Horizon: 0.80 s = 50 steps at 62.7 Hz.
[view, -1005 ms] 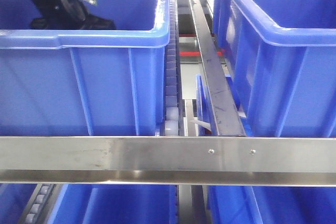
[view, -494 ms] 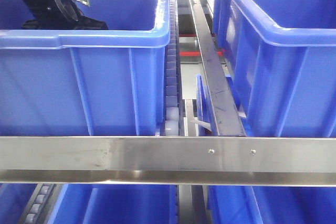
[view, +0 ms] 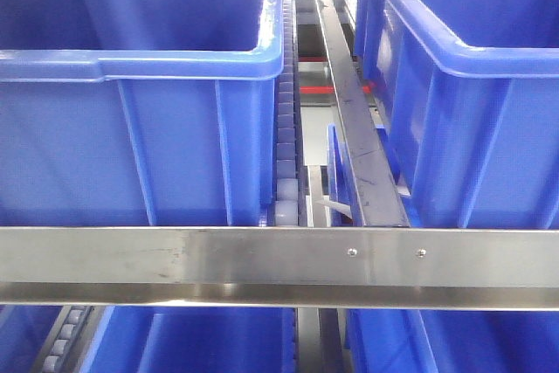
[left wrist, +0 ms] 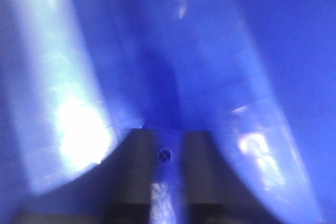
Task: Pick and sort blue part to right shelf
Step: 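Open the left gripper to drop the part and raise it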
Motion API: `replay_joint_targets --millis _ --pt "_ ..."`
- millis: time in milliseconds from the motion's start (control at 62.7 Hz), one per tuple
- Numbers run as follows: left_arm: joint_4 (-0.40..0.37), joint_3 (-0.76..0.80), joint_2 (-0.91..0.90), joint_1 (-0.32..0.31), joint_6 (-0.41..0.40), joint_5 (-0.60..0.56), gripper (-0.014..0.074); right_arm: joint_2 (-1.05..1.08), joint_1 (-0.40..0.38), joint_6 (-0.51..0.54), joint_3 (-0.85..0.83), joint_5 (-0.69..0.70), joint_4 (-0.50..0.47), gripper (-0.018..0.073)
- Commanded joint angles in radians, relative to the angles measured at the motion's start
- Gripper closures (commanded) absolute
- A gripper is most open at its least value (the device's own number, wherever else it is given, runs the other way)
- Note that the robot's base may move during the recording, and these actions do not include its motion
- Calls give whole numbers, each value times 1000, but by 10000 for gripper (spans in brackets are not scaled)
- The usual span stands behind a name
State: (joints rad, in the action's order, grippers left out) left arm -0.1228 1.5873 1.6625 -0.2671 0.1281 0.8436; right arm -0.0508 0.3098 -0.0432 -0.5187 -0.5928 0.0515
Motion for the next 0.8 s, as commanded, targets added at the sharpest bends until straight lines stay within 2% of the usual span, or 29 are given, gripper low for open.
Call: replay_joint_targets --millis 0,159,383,574,670,781 --pt "-7 -28 -112 1 1 -40 470 -97 -2 5 -55 122 16 300" --pt "-5 -180 -266 1 2 -79 470 -295 -2 -43 -129 121 16 300" --pt "35 -465 -568 1 4 -298 470 -609 -2 -117 -287 99 16 300" --pt "58 -687 -822 1 4 -449 470 -855 -5 -120 -500 -27 16 300" --pt "79 -772 -921 1 4 -491 470 -962 -46 -120 -612 -106 16 300" --pt "79 -840 -1015 1 4 -494 470 -1077 -145 -119 -721 -170 16 300"
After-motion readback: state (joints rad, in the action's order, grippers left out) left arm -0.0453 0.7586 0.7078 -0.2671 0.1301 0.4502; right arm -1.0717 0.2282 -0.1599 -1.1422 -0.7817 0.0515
